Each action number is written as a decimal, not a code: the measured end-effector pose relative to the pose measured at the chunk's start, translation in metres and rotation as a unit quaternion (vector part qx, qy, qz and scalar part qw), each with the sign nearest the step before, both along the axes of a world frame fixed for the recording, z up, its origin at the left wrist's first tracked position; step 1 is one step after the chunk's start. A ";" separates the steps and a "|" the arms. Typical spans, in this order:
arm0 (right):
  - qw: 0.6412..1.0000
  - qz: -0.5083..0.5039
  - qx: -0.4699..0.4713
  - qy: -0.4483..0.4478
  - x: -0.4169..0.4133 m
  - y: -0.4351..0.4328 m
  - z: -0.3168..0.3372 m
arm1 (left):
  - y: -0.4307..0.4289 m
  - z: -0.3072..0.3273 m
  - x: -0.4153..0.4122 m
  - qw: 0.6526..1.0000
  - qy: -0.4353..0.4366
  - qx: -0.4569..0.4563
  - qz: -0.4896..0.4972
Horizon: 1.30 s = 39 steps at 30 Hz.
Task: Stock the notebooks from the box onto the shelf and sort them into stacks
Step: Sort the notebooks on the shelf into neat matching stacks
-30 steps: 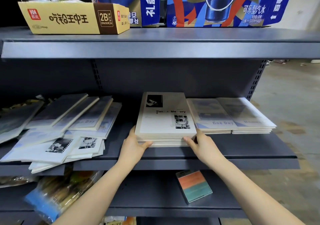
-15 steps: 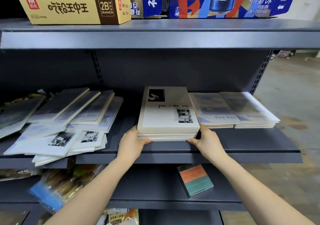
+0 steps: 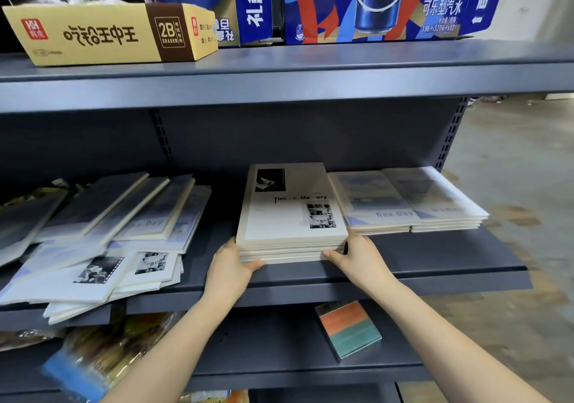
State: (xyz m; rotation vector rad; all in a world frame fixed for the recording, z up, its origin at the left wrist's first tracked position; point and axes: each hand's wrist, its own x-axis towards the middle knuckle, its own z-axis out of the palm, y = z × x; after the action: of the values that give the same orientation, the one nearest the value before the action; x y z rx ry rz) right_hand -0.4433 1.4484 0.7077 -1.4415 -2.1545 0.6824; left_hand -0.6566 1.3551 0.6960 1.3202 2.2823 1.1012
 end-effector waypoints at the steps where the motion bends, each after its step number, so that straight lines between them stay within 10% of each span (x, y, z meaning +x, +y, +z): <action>1: 1.000 0.005 -0.004 0.001 0.000 0.000 0.001 | 0.000 0.000 0.001 1.000 -0.006 0.006 -0.001; 13: 0.997 0.073 -0.014 -0.004 0.019 0.003 0.017 | -0.014 0.017 0.002 0.996 -0.027 0.056 -0.065; 22: 0.992 0.009 0.050 0.120 0.064 0.026 0.032 | 0.014 0.079 0.075 0.945 0.189 0.212 -0.162; 39: 0.988 0.039 0.103 -0.111 0.119 0.094 0.015 | 0.137 0.041 0.186 0.908 0.367 -0.133 -0.155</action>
State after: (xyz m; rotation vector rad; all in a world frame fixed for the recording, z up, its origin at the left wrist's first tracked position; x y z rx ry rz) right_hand -0.3239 1.5424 0.7225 -1.3848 -2.3809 0.3230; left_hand -0.4707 1.4918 0.7375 2.1256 2.4186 0.1647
